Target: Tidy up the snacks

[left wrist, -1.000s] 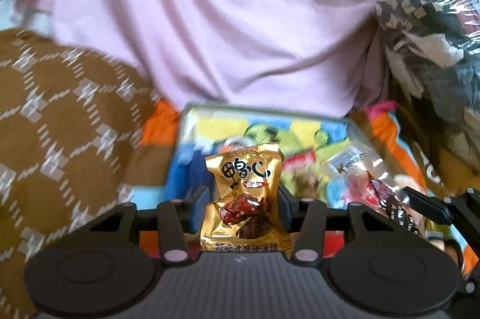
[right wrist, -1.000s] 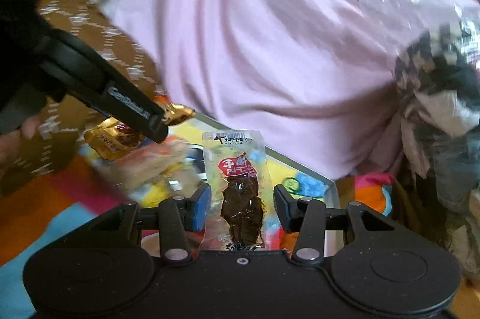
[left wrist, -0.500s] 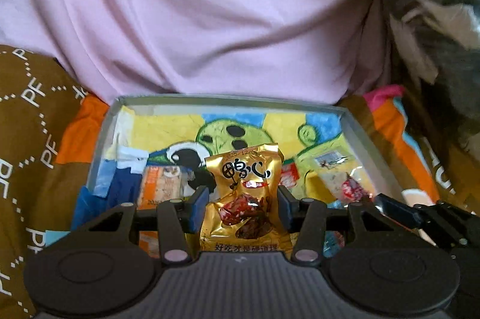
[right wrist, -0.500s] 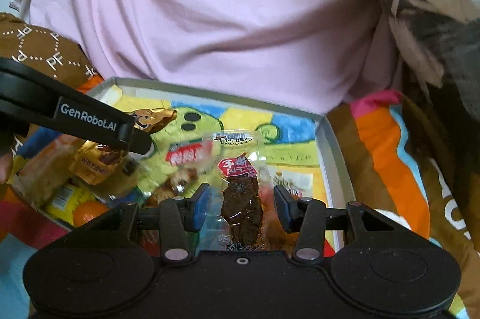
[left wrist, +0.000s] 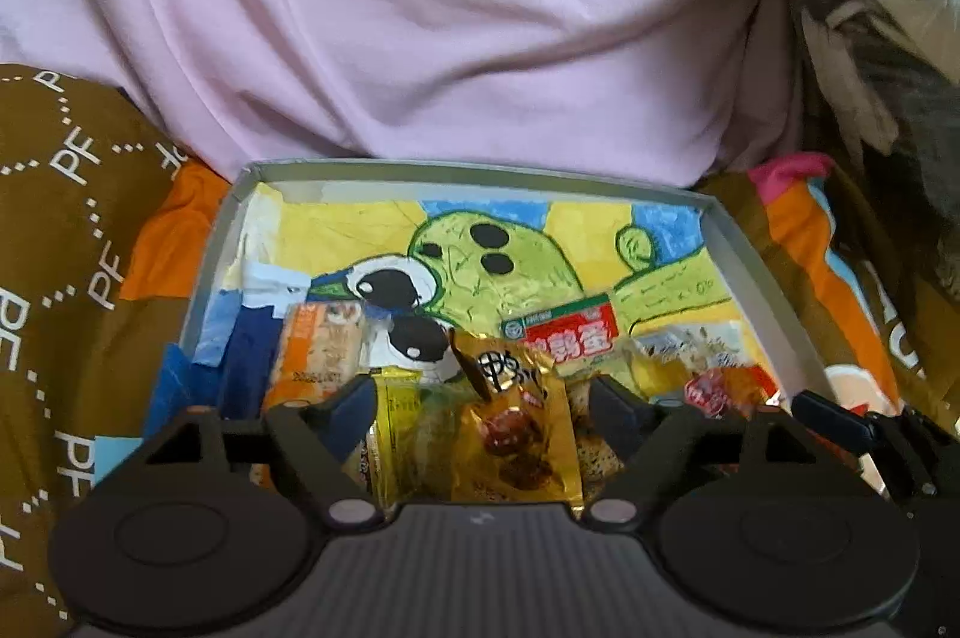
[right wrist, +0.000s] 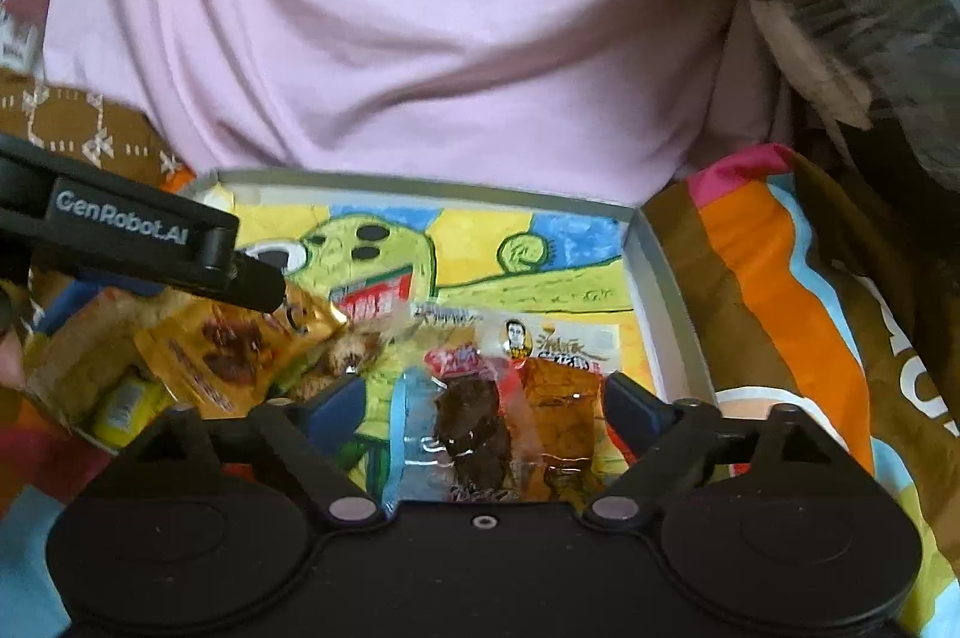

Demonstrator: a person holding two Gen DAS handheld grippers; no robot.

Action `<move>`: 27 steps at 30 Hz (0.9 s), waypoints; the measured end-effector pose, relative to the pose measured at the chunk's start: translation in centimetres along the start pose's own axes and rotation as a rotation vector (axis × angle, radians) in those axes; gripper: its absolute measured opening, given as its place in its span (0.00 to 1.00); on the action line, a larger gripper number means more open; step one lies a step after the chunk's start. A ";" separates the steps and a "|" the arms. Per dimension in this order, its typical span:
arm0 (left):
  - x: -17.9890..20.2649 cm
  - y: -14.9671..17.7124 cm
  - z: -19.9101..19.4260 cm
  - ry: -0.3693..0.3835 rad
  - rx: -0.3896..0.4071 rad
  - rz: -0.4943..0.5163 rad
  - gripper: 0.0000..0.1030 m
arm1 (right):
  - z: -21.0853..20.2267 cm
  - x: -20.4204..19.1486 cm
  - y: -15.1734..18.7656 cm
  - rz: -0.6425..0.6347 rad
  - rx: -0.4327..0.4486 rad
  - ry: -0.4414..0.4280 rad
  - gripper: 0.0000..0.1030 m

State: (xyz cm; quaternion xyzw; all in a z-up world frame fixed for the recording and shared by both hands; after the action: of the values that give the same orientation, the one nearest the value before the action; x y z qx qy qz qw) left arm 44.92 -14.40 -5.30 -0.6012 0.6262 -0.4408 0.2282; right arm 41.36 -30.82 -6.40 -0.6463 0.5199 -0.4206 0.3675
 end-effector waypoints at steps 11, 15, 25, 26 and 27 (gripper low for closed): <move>-0.3 -1.2 -6.0 -0.027 0.112 -0.027 0.99 | -6.8 0.6 -1.5 0.103 0.106 -0.010 0.99; -0.6 -0.8 -9.6 -0.060 0.156 0.002 1.00 | -10.2 0.0 -1.5 0.148 0.131 -0.019 0.99; -2.5 3.9 -19.1 -0.155 0.205 0.059 1.00 | -18.8 -2.3 0.5 0.196 0.143 -0.034 0.99; -2.7 4.4 -20.0 -0.163 0.206 0.067 1.00 | -19.5 -2.5 0.7 0.197 0.145 -0.034 0.99; -2.8 4.8 -20.7 -0.168 0.208 0.071 1.00 | -20.2 -2.6 0.7 0.197 0.149 -0.031 0.99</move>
State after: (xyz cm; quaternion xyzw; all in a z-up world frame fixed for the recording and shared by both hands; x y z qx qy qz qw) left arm 25.83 -6.56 0.52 -0.5866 0.5768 -0.4432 0.3562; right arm 22.10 -29.18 0.10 -0.5693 0.5427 -0.4099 0.4620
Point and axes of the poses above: each gripper's, at about its wrist camera, not at the fingertips, and z roughly the way its jaws point, x to its right, y to its underside, the point moved 8 cm from there along z, roughly the way its jaws point, and after that the axes turned 4 degrees about x, right-handed, at the moved point
